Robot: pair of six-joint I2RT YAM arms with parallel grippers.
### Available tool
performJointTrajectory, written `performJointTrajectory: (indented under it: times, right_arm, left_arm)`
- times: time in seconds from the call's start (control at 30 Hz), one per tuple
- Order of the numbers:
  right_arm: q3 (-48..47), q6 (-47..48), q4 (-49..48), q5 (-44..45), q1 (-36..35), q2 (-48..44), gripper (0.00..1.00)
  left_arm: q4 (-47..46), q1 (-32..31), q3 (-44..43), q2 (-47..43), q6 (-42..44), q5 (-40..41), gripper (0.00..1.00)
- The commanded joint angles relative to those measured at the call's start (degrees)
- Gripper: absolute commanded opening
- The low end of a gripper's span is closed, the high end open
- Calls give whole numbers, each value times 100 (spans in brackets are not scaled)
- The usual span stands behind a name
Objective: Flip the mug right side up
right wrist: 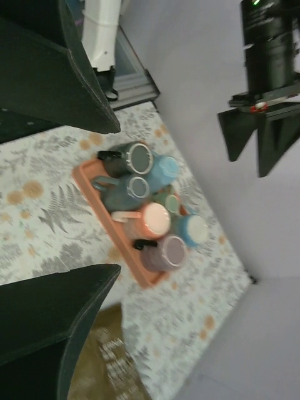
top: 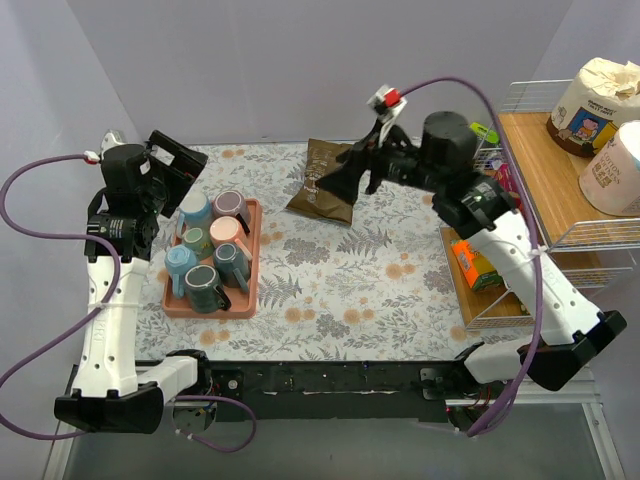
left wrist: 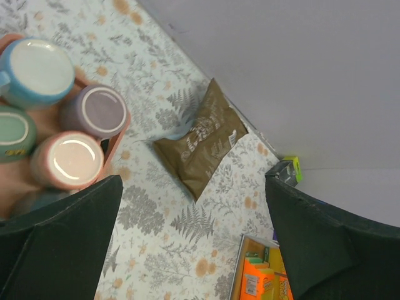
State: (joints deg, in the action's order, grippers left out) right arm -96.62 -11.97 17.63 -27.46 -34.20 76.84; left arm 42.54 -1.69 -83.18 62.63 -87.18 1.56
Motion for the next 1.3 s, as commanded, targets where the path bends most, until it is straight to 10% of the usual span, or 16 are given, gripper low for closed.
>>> performJointTrajectory:
  times: [0.0,0.47,0.97,1.27]
  right_arm:
    - [852,-612,-232,1101,-465,-55,91]
    - [1998,-1431,-23,2403,-623,-99,82]
    - [2279,-1791,223,2685,-623,165,78]
    - [2279,-2090,13,2281,-623,297,76]
  left_arm:
    - [1026,11,-155,-198,-309,450,98]
    - [3567,11,978,-901,-511,-24,98]
    - [2998,-15,2331,-832,-362,222,86]
    - [2486,-1516,2807,-349,-1019,1011,84]
